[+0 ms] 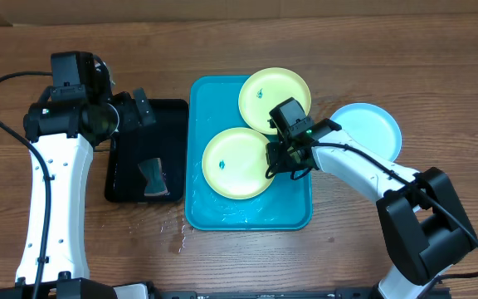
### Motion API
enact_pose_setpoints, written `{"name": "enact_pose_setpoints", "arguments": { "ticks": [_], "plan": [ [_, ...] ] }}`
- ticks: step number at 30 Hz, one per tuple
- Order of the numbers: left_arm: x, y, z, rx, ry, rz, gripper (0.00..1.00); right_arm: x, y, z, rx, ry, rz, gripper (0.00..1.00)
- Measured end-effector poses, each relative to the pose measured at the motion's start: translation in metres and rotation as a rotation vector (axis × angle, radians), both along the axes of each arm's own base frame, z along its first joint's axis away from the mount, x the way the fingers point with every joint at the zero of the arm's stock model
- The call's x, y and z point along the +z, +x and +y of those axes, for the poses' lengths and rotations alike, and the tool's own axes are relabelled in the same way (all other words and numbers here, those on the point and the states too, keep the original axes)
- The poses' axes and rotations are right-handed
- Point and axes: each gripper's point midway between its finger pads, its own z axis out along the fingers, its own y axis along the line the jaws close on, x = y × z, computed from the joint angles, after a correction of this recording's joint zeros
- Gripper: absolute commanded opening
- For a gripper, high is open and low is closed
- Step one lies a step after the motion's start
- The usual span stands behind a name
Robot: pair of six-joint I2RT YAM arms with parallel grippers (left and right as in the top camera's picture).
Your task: Clean dirty plates on tray and stack at the side
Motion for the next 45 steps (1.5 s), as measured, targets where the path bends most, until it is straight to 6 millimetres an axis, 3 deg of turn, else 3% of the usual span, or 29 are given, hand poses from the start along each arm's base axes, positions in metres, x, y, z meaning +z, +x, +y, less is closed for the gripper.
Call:
{"name": "enact_pose_setpoints", "arguments": {
  "ticks": [5, 26, 39, 45],
  "plan": [
    [0.000, 0.000, 0.000, 0.000, 0.000, 0.000, 1.00, -0.007, -0.002, -0.004, -0.026, -0.011, 0.002, 0.04],
    [0.000, 0.000, 0.000, 0.000, 0.000, 0.000, 1.00, -0.008, -0.025, -0.018, -0.253, -0.045, 0.154, 0.04],
    [0.000, 0.000, 0.000, 0.000, 0.000, 0.000, 1.00, -0.008, -0.026, -0.017, -0.358, -0.023, 0.184, 0.04],
    [0.000, 0.000, 0.000, 0.000, 0.000, 0.000, 1.00, -0.007, -0.024, -0.017, -0.366, -0.019, 0.182, 0.09]
  ]
}}
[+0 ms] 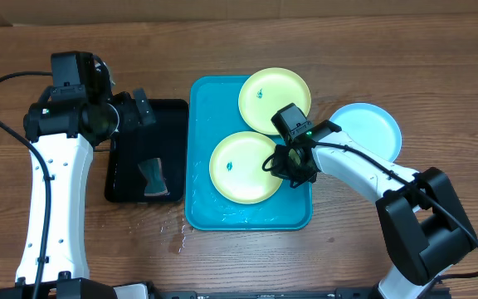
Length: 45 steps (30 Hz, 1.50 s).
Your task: Clean dirty plates on tray and stack at the side
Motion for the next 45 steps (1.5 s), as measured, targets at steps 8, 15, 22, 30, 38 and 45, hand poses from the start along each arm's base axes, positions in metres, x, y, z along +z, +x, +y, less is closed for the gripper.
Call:
{"name": "enact_pose_setpoints", "arguments": {
  "ticks": [8, 15, 22, 30, 38, 45],
  "plan": [
    [0.000, 0.000, 0.000, 0.000, 0.000, 0.000, 1.00, 0.000, 0.003, -0.002, -0.014, -0.004, -0.006, 0.12],
    [0.000, 0.000, 0.000, 0.000, 0.000, 0.000, 1.00, 0.000, 0.006, -0.002, -0.016, -0.003, -0.022, 0.08],
    [0.000, 0.000, 0.000, 0.004, -0.002, 0.000, 1.00, 0.001, 0.007, -0.001, -0.015, -0.001, -0.023, 0.04],
    [-0.008, -0.016, -0.002, 0.015, -0.018, 0.075, 0.82, 0.001, 0.007, -0.002, -0.016, -0.002, -0.023, 0.04],
    [-0.049, -0.040, 0.002, 0.036, 0.004, 0.195, 0.61, 0.001, 0.007, -0.002, -0.015, -0.002, -0.023, 0.04],
    [-0.105, -0.054, 0.004, 0.046, 0.015, 0.255, 0.46, 0.001, 0.007, -0.001, -0.015, -0.002, -0.023, 0.04]
  ]
}}
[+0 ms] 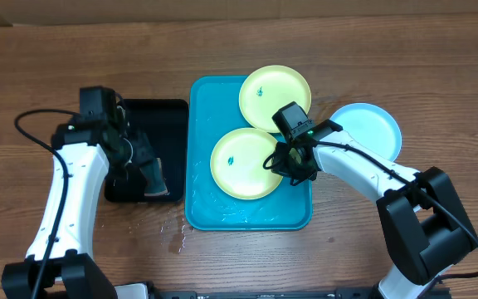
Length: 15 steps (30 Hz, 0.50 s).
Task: Clean dirty plates on tray and stack at the side
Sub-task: 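Reach the left gripper down to the sponge on the black tray and grasp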
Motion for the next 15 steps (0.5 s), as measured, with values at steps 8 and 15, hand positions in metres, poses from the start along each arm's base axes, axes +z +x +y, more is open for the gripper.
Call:
{"name": "enact_pose_setpoints", "arguments": {
  "ticks": [8, 15],
  "plan": [
    [-0.021, -0.002, -0.006, -0.022, 0.003, -0.008, 0.39, 0.000, 0.000, 0.000, 0.000, 0.000, 0.000, 0.04],
    [-0.037, 0.000, -0.014, -0.040, 0.030, 0.007, 0.40, 0.000, 0.000, 0.000, 0.000, 0.001, -0.001, 0.04]
  ]
}}
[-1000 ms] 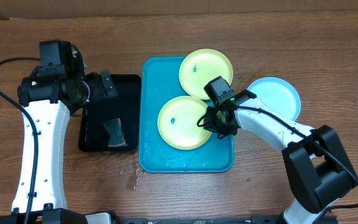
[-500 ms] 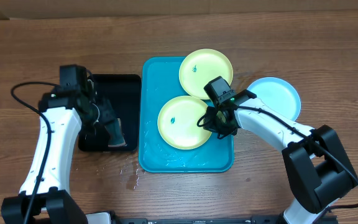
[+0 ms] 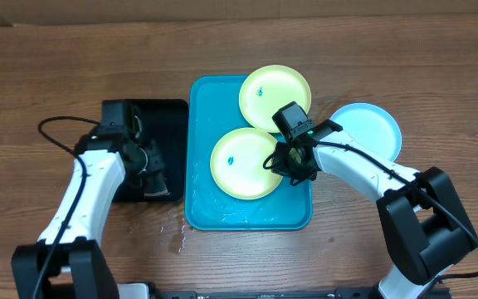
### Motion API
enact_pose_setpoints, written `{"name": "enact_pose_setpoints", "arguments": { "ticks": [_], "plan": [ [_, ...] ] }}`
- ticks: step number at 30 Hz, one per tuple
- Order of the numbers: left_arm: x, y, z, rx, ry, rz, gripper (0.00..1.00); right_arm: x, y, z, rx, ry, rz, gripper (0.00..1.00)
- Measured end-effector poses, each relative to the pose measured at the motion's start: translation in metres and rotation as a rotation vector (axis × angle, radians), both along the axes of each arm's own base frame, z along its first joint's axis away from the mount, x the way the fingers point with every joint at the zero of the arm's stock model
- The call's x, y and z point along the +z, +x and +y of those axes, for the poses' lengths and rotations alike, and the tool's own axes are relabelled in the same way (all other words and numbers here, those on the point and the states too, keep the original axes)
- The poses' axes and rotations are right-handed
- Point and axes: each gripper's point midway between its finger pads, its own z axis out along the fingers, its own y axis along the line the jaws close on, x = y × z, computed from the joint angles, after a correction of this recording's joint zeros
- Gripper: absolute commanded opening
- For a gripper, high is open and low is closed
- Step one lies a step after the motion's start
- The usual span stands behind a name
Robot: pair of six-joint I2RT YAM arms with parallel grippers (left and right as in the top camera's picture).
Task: Clean dirty plates on tray and stack at the side
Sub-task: 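Reach the left gripper down to the sponge on the black tray and grasp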
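Observation:
A teal tray (image 3: 222, 214) lies at the middle of the table. One yellow-green plate (image 3: 275, 98) rests at its far right corner. A second yellow-green plate (image 3: 241, 164) with a small dark smear lies in the tray's middle. My right gripper (image 3: 292, 164) is shut on this plate's right rim. A grey sponge (image 3: 154, 180) sits in a black tray (image 3: 173, 112) on the left. My left gripper (image 3: 149, 166) is low over the sponge, its fingers apparently spread at the sponge's sides. A light blue plate (image 3: 372, 129) lies on the table to the right.
A wet patch (image 3: 175, 237) marks the wood in front of the teal tray's left corner. Black cables trail from both arms. The table's back edge runs along the top of the view.
My left arm has moved right and down, bringing its gripper from the black tray's left part onto the sponge. The right gripper and both yellow-green plates have not moved.
At first my left gripper was raised behind the black tray and my right gripper held the lower plate's rim. The plate then sat slightly further right in the tray. Later the left arm was down at the black tray, and now it is at the sponge.

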Motion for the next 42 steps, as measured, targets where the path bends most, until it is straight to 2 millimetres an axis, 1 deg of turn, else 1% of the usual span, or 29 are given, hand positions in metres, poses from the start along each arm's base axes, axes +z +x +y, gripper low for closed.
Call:
{"name": "enact_pose_setpoints", "arguments": {
  "ticks": [6, 9, 10, 12, 17, 18, 19, 20, 21, 22, 25, 29, 32, 33, 35, 37, 40, 42],
  "plan": [
    [-0.023, -0.003, 0.001, 0.008, 0.009, 0.069, 0.39, 0.000, 0.000, 0.000, 0.000, 0.000, 0.000, 0.04],
    [-0.034, -0.006, 0.001, 0.009, 0.008, 0.109, 0.33, 0.000, 0.000, 0.000, 0.000, 0.001, -0.001, 0.04],
    [-0.037, -0.008, 0.001, 0.010, 0.007, 0.120, 0.29, 0.000, 0.000, 0.000, 0.000, 0.001, -0.001, 0.04],
    [-0.041, -0.009, 0.001, 0.012, 0.005, 0.134, 0.28, 0.000, 0.000, 0.000, 0.000, 0.001, -0.001, 0.04],
    [-0.042, -0.011, -0.001, 0.018, -0.003, 0.143, 0.28, 0.000, 0.000, 0.000, 0.000, 0.001, -0.001, 0.04],
    [-0.042, -0.011, -0.001, 0.018, -0.003, 0.144, 0.27, 0.000, 0.000, 0.000, 0.000, 0.001, -0.002, 0.04],
    [-0.042, -0.012, -0.001, 0.021, -0.004, 0.147, 0.24, 0.000, 0.000, 0.000, 0.000, 0.001, -0.001, 0.04],
    [-0.042, -0.012, -0.001, 0.021, -0.004, 0.149, 0.18, 0.000, 0.000, 0.000, 0.000, 0.001, -0.001, 0.04],
    [-0.042, -0.013, -0.001, 0.023, -0.004, 0.151, 0.06, 0.000, 0.000, 0.000, 0.000, 0.001, -0.001, 0.04],
    [-0.042, -0.013, -0.001, 0.021, -0.003, 0.153, 0.04, 0.000, 0.000, 0.000, 0.000, 0.001, -0.001, 0.04],
    [-0.042, -0.014, -0.001, 0.021, -0.003, 0.155, 0.04, 0.000, 0.000, 0.000, 0.000, 0.001, -0.001, 0.04],
    [-0.041, -0.015, -0.001, -0.031, 0.005, 0.161, 0.04, 0.000, 0.000, 0.000, 0.000, 0.001, -0.001, 0.04],
    [-0.033, -0.012, 0.000, -0.055, 0.009, 0.166, 0.04, 0.000, 0.000, 0.000, 0.000, 0.001, -0.001, 0.04],
    [-0.027, -0.007, 0.001, -0.058, 0.013, 0.153, 0.04, 0.000, 0.000, 0.000, 0.000, 0.001, -0.002, 0.04],
    [-0.011, 0.010, 0.003, -0.068, 0.026, 0.109, 0.04, 0.000, 0.000, 0.000, 0.000, 0.001, -0.002, 0.05],
    [0.007, 0.026, 0.005, -0.086, 0.038, 0.062, 0.04, 0.000, 0.001, 0.000, 0.000, 0.001, -0.002, 0.10],
    [0.028, 0.042, 0.009, -0.115, 0.063, 0.014, 0.04, 0.000, 0.001, 0.000, -0.002, -0.001, -0.002, 0.13],
    [0.039, 0.049, 0.013, -0.125, 0.090, -0.003, 0.04, 0.000, 0.001, 0.000, -0.001, 0.000, -0.002, 0.16]
  ]
}}
